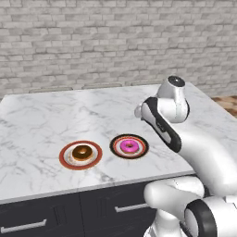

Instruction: Place the pastries on the plates.

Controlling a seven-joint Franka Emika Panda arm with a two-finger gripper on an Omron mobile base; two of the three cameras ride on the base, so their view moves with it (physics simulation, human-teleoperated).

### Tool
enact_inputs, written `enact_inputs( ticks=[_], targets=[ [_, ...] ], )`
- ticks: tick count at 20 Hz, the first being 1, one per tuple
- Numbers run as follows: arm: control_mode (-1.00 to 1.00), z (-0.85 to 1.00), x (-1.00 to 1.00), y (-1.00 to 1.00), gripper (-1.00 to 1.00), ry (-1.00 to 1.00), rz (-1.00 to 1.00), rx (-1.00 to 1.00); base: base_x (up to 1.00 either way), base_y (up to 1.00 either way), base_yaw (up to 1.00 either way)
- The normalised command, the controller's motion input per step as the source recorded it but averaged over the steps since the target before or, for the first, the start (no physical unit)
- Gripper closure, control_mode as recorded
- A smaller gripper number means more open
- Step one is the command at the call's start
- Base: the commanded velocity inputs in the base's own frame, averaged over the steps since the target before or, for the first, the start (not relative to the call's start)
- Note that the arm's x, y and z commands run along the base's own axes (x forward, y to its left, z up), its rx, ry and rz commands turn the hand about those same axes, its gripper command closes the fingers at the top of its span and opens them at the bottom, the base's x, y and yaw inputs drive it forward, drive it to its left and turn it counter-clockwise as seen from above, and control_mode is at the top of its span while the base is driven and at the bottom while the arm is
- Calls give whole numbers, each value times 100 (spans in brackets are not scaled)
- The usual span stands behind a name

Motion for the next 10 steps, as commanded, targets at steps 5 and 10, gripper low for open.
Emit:
enact_inputs(
  ticks=[5,10],
  targets=[
    [-100,100,-84,0,-100,-3,0,2,0,0,0],
    [-100,73,-99,-3,-100,-21,1,-2,0,0,0]
  ],
)
